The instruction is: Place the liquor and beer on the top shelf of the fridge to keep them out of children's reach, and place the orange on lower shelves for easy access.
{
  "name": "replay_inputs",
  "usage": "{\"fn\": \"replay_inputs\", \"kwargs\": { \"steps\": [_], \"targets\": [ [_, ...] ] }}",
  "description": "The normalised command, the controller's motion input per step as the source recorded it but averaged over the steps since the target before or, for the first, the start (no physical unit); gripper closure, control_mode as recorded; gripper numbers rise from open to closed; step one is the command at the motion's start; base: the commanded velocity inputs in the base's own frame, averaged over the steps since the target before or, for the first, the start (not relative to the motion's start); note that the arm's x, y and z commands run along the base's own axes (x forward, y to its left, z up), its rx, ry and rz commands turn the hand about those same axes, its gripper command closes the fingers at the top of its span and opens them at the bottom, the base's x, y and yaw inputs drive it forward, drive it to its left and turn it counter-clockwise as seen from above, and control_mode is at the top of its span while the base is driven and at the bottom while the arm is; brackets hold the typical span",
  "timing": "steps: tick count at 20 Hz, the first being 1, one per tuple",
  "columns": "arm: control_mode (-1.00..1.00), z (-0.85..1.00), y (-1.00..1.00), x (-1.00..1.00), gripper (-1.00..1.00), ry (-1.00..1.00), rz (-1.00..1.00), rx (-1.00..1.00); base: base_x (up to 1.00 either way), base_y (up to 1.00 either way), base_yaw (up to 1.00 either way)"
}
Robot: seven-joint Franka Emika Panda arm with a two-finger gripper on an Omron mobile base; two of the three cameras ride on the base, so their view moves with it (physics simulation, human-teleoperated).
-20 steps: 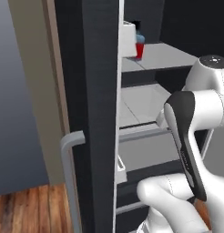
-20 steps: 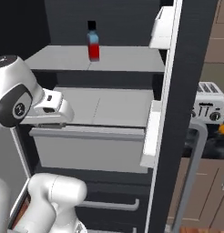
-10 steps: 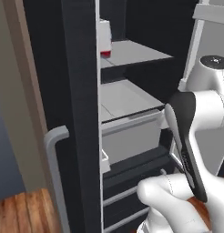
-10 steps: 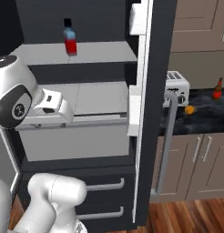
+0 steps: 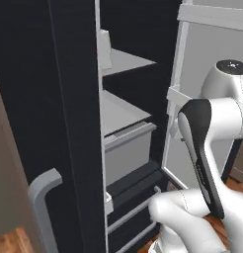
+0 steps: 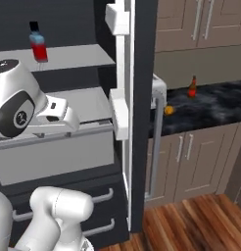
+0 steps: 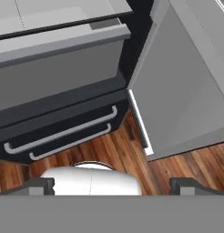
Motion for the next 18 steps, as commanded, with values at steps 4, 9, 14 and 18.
{"fn": "replay_inputs", "kwargs": {
  "steps": [4,9,14,18],
  "targets": [
    [1.0,0.0,0.0,0.0,-1.0,0.0,0.0,0.0,-0.54,0.17,-0.4],
    [1.0,0.0,0.0,0.0,-1.0,0.0,0.0,0.0,-0.75,0.22,-0.35],
    [1.0,0.0,0.0,0.0,-1.0,0.0,0.0,0.0,-0.7,0.17,-0.36],
    [1.0,0.0,0.0,0.0,-1.0,0.0,0.0,0.0,-0.76,0.18,-0.37]
  ]
}}
